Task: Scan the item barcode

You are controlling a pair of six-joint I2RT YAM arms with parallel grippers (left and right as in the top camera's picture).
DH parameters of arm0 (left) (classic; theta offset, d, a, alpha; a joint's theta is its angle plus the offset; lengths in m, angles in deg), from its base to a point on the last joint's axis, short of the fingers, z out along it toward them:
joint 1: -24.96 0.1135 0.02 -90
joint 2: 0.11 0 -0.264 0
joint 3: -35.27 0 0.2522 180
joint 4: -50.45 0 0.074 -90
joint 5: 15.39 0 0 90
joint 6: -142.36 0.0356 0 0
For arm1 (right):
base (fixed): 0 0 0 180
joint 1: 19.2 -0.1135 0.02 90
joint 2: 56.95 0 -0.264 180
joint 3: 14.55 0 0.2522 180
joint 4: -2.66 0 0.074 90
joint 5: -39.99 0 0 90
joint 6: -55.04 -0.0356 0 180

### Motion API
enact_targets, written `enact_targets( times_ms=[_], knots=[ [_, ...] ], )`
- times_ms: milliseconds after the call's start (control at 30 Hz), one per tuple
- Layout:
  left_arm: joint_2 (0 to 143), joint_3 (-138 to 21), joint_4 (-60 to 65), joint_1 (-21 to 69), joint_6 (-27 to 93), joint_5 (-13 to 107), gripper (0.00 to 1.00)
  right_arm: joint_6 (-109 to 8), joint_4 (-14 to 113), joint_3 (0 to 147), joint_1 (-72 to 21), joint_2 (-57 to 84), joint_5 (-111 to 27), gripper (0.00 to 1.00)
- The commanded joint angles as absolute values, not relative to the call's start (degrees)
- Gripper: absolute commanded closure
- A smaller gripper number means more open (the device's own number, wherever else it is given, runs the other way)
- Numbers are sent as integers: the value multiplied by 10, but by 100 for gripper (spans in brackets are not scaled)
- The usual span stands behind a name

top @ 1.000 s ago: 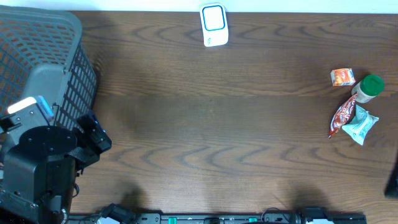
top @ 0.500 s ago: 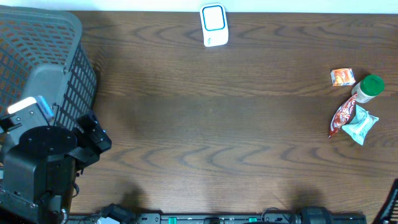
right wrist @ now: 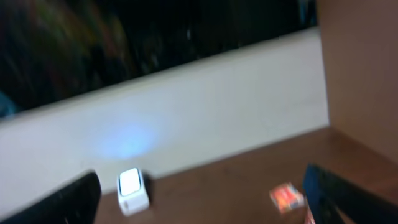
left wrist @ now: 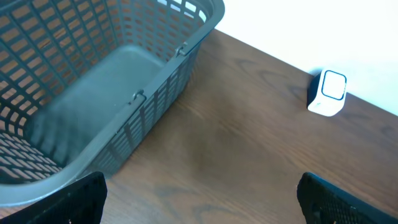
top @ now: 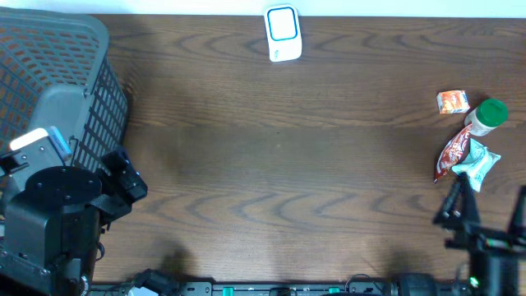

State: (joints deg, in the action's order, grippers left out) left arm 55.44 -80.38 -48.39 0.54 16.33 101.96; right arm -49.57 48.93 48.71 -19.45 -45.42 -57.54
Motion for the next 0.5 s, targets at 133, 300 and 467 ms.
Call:
enact_targets(
  times_ms=[133, 300, 467],
  knots=[
    [556, -807, -486, 8, 161, 1025, 2, -495, 357, 315, -172, -542, -539, 1],
    [556, -807, -486, 8, 161, 1025, 2, -495, 281, 240, -163, -564, -540, 1],
    [556, -807, -486, 8, 161, 1025, 2, -494, 264, 185, -163, -566, -545, 1]
  ],
)
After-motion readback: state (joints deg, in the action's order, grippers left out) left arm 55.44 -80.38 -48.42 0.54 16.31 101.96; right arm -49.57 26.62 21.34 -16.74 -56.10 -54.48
